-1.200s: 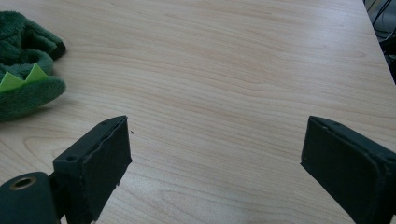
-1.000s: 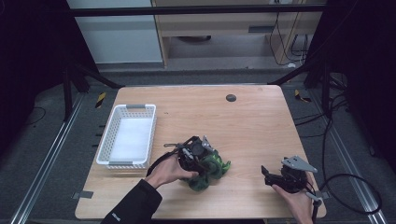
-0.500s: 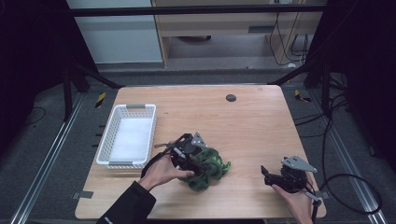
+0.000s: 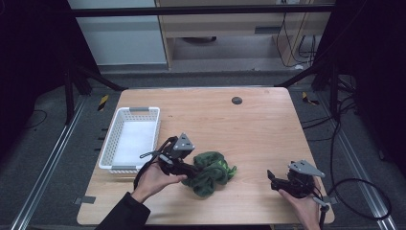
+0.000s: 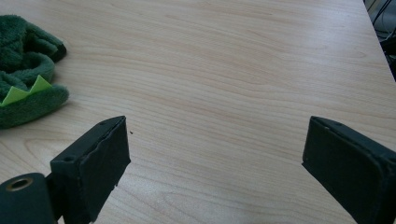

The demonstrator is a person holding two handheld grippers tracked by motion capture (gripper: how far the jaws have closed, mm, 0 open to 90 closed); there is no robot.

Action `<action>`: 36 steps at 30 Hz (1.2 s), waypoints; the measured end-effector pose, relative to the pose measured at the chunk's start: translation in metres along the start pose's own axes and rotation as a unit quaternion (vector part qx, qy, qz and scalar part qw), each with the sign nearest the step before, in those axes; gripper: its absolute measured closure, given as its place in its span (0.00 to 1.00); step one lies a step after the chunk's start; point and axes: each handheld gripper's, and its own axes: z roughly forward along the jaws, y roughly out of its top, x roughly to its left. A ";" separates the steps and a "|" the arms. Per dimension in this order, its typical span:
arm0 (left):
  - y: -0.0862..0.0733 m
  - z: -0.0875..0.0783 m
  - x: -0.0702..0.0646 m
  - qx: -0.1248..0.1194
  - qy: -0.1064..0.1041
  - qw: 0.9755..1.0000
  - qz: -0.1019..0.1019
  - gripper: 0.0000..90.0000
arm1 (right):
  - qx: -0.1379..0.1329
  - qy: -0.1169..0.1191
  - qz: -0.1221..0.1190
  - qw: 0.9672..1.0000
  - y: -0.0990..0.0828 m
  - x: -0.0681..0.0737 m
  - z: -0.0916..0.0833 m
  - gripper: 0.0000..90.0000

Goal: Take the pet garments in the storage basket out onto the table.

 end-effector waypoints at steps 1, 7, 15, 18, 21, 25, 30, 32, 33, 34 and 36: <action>-0.004 -0.005 0.002 -0.015 0.008 1.000 -0.011 0.30 | 0.000 0.000 0.000 1.000 0.000 0.000 0.000 0.08; -0.017 -0.014 0.002 -0.044 0.030 0.998 -0.025 0.31 | -0.001 0.000 -0.001 1.000 0.000 0.000 0.000 0.08; -0.044 -0.025 0.007 -0.069 0.054 0.995 -0.053 0.30 | -0.001 -0.003 -0.004 1.000 -0.001 0.000 0.000 0.08; -0.055 -0.028 0.008 -0.075 0.064 0.993 -0.061 0.30 | -0.001 -0.003 -0.005 1.000 -0.001 0.000 0.000 0.08; -0.065 -0.031 0.010 -0.078 0.073 0.992 -0.071 0.30 | 0.000 -0.002 -0.005 1.000 -0.001 0.000 0.001 0.08; -0.079 -0.032 0.013 -0.076 0.079 0.991 -0.081 0.30 | 0.002 -0.001 -0.002 1.000 -0.001 0.001 0.001 0.08; -0.089 -0.031 0.013 -0.072 0.085 0.990 -0.084 0.30 | 0.003 0.001 -0.002 1.000 -0.002 0.002 0.001 0.08; -0.096 -0.031 0.012 -0.071 0.093 0.989 -0.086 0.30 | 0.003 0.000 -0.006 1.000 -0.003 0.002 0.000 0.08; -0.099 -0.031 0.012 -0.072 0.095 0.989 -0.087 0.30 | 0.003 0.001 -0.005 1.000 -0.003 0.002 0.000 0.08; -0.101 -0.031 0.012 -0.072 0.097 0.989 -0.087 0.30 | 0.003 0.001 -0.005 1.000 -0.003 0.002 0.000 0.08; -0.103 -0.032 0.011 -0.072 0.098 0.988 -0.091 0.30 | 0.004 0.003 -0.001 1.000 -0.003 0.003 -0.001 0.08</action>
